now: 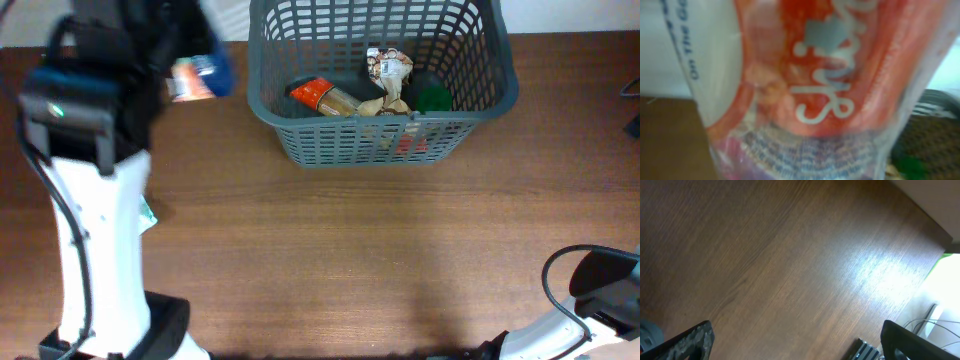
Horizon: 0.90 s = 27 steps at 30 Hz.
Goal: Pack container
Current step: 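Lift the tissue pack and carry it over the basket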
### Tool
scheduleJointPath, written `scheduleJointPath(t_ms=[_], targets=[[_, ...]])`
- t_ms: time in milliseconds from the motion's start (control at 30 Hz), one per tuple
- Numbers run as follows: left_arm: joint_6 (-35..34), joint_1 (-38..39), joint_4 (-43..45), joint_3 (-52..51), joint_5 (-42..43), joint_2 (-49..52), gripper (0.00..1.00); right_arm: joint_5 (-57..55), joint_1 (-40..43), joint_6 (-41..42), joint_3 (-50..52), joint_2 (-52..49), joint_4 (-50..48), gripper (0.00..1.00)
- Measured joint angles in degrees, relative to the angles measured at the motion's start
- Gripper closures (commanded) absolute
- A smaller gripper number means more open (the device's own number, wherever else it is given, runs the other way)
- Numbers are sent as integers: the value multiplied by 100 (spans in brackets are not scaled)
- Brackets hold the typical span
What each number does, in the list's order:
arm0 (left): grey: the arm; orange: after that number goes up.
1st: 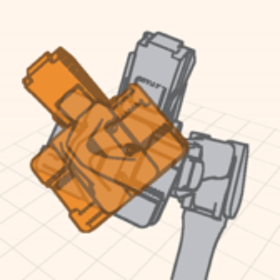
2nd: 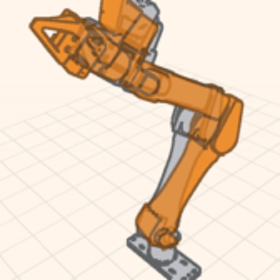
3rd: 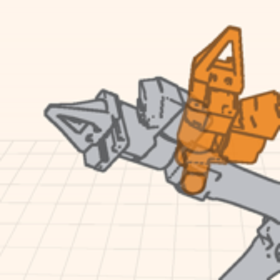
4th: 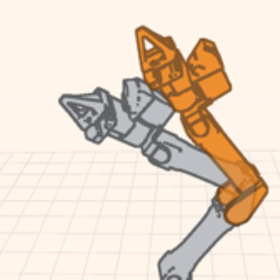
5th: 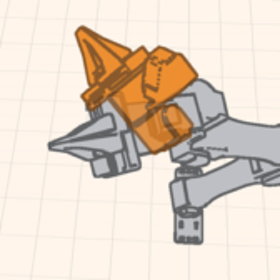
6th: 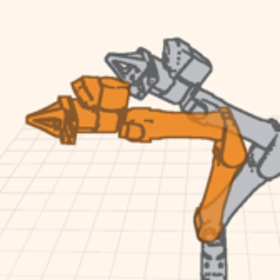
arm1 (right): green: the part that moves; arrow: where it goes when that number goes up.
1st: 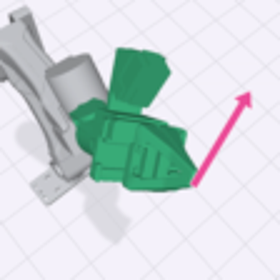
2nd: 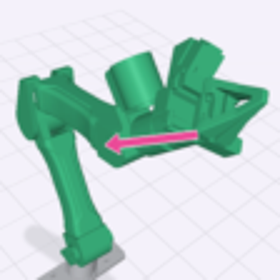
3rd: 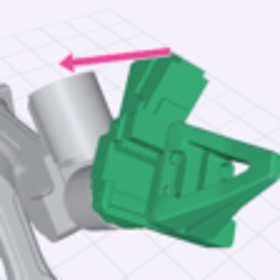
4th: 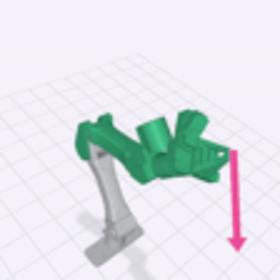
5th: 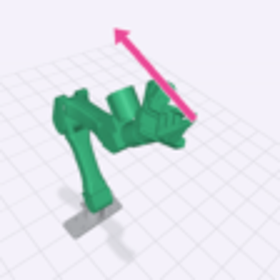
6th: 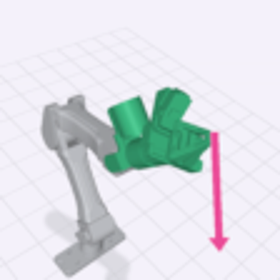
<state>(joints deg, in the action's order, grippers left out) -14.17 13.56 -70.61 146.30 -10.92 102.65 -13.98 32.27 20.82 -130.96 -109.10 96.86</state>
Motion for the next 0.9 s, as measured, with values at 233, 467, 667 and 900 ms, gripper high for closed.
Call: scheduleJointPath(t_ms=[233,467,667,900], targets=[[-2,1537,299,26,-831,245,98,0,0,0,0,0,0,1],[-2,2205,389,15,-1069,942,98,0,0,2,0,0,0,1],[-7,2236,564,7,-1191,1840,98,0,0,0,0,0,0,1],[-13,2225,684,7,-1314,2070,60,0,0,2,0,0,0,1]])
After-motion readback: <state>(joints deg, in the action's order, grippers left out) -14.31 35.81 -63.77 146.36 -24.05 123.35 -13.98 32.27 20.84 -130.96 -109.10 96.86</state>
